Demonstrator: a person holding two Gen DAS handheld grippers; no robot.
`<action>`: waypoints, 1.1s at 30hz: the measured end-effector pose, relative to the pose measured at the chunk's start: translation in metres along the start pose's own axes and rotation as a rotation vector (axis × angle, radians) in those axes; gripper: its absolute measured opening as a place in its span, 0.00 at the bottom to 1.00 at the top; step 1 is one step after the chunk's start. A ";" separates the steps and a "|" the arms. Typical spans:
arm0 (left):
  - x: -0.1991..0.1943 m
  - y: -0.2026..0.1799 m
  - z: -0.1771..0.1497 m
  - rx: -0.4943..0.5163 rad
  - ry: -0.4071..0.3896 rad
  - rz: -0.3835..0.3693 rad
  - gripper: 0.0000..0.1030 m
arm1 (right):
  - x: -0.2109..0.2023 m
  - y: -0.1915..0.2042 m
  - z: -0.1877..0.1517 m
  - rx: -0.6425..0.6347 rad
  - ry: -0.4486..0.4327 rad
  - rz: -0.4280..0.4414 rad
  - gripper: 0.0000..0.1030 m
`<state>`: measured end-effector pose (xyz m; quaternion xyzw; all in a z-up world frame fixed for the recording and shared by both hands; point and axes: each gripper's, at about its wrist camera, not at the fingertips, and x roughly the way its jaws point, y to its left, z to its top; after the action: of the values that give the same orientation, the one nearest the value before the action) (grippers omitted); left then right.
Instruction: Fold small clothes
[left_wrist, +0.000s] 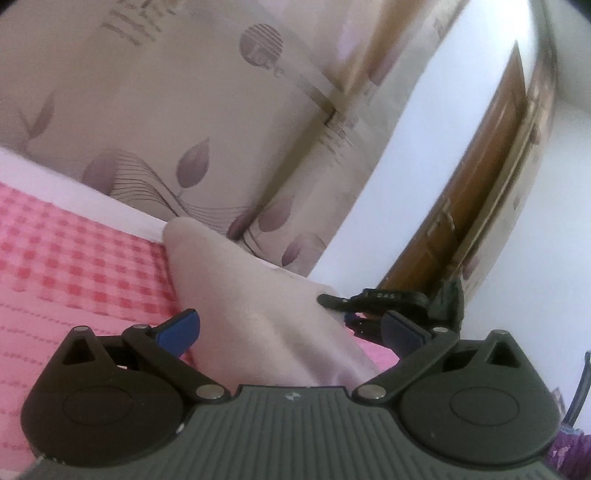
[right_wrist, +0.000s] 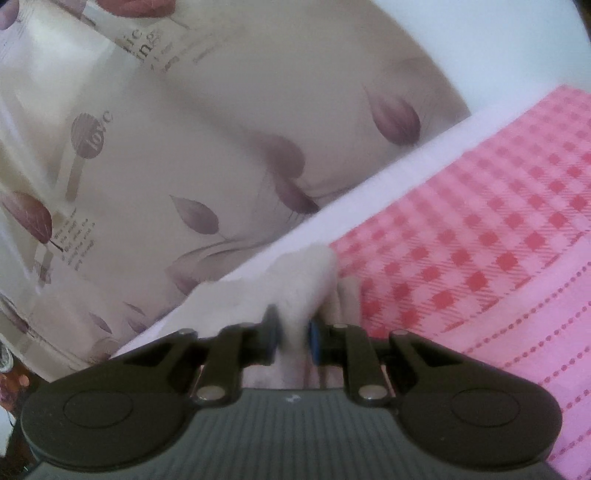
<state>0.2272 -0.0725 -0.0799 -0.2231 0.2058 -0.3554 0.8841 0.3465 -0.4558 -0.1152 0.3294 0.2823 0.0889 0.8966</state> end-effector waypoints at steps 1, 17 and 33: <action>0.005 -0.004 0.000 0.019 0.006 0.011 1.00 | 0.002 0.001 0.000 -0.016 0.001 -0.010 0.17; 0.025 -0.024 -0.020 0.146 0.108 0.076 1.00 | -0.023 0.010 -0.005 -0.169 -0.096 -0.054 0.21; 0.047 -0.041 -0.037 0.448 0.218 0.488 0.99 | -0.043 0.039 -0.088 -0.512 0.023 -0.033 0.19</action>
<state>0.2170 -0.1427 -0.0977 0.0713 0.2632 -0.1917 0.9428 0.2622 -0.3937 -0.1257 0.0862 0.2660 0.1466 0.9489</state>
